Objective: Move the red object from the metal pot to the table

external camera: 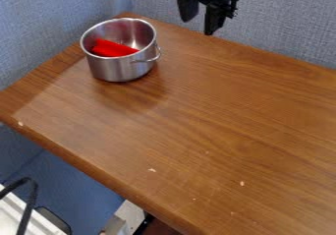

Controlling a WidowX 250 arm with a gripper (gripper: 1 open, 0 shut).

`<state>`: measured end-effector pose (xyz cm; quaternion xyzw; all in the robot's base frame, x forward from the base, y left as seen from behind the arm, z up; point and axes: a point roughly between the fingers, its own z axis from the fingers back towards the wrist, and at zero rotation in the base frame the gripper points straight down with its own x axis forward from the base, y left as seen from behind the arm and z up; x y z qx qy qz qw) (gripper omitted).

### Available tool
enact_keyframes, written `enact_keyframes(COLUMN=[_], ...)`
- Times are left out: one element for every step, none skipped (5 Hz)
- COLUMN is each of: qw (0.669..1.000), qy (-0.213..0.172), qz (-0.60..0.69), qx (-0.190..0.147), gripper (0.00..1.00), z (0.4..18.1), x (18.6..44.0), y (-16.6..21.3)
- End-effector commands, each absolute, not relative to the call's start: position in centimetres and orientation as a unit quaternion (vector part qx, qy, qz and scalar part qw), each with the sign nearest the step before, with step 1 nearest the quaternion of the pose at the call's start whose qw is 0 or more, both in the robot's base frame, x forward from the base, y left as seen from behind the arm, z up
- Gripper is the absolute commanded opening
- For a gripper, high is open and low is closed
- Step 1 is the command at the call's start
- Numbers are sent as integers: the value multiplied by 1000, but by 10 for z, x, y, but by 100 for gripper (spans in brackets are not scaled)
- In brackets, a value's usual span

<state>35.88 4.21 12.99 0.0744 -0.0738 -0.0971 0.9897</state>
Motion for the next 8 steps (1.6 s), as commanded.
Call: enact_keyframes(qw=[987,988,991,992,992,992,991,992], qy=[-81,-70,-52,-43,-39,-38,-34,-29], qz=[-102,-102,-96,-79,-63,-46,-33,-19], qx=[91,88,79,90,101,114,123,123], gripper=[100,100,100,100,100,100,100,100], z=[137,129,123,122,124,127,125,118], x=[356,354,348,346,344,341,338,335], y=[49,49,58,73,86,99,109,118])
